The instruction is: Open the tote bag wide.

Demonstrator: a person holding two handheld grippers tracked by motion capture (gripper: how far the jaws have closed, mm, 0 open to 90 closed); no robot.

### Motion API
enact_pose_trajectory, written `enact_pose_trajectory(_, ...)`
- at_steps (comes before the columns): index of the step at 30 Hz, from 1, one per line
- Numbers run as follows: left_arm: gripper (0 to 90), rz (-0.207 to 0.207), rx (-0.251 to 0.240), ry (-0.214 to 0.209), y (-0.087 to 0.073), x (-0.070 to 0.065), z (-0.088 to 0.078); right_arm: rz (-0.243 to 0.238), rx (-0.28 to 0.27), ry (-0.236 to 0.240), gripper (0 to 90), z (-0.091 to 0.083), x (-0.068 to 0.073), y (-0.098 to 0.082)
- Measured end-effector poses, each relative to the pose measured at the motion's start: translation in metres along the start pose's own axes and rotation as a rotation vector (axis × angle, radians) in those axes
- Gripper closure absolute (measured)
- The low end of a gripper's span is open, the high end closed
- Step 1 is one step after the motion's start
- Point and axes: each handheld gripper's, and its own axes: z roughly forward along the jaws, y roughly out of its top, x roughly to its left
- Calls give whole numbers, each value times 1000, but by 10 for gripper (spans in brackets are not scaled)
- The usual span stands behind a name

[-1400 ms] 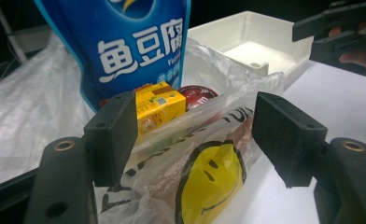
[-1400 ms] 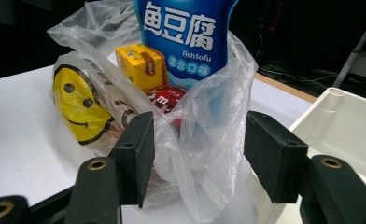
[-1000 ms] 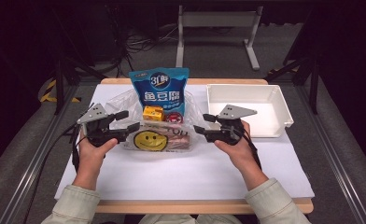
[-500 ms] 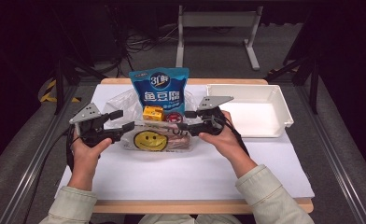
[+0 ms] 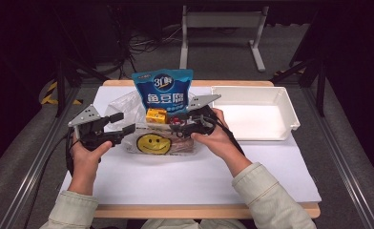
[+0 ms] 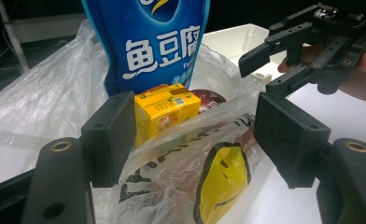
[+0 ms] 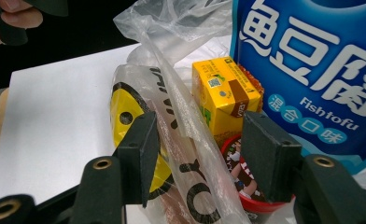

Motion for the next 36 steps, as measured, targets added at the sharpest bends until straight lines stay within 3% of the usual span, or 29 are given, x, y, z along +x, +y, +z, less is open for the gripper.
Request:
enact_pose_trajectory(4,306,7,-1,3,-1,2,-1,2,31,7,464,7,-1,3)
enact_pose_trajectory(9,306,0,1,4,-2,3,1,-2,33,18,434,14,-2,5)
enact_pose_trajectory(14,304,-2,4,3,-3,3,1,-47,61,9,469,23,1,6)
enact_pose_trajectory(21,308,2,12,1,-3,4,1,-45,113,0,491,34,-2,4)
enact_pose_trajectory(23,308,-10,9,2,-3,3,0,-69,143,-15,582,38,-1,3)
enact_pose_trajectory(24,308,-10,9,2,-3,3,0,-69,143,-15,582,38,-1,3)
enact_pose_trajectory(27,308,-6,10,4,-4,4,0,-98,162,-26,765,37,1,3)
enact_pose_trajectory(29,308,-6,13,6,-4,5,0,-112,164,-24,832,35,3,3)
enact_pose_trajectory(36,304,17,34,12,-3,-1,5,-155,151,-11,898,29,16,5)
